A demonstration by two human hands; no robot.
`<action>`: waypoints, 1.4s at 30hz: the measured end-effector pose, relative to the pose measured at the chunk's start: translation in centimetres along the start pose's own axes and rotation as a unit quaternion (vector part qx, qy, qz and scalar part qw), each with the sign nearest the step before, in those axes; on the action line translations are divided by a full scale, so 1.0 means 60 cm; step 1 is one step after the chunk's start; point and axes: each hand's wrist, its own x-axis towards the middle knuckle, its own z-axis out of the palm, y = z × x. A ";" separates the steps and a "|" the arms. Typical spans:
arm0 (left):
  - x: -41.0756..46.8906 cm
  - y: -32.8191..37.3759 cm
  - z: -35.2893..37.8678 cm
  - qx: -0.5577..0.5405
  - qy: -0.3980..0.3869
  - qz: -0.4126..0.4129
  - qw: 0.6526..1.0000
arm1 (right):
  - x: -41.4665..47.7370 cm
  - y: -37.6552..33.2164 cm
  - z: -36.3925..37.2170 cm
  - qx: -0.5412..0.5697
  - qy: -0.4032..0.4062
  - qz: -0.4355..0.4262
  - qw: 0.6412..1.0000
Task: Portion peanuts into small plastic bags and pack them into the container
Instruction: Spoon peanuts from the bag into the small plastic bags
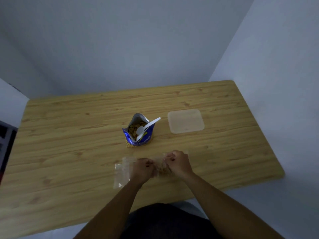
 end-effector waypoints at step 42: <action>-0.028 -0.089 -0.152 0.270 0.115 0.182 0.939 | 0.009 -0.078 0.128 -0.023 -0.057 -0.163 0.985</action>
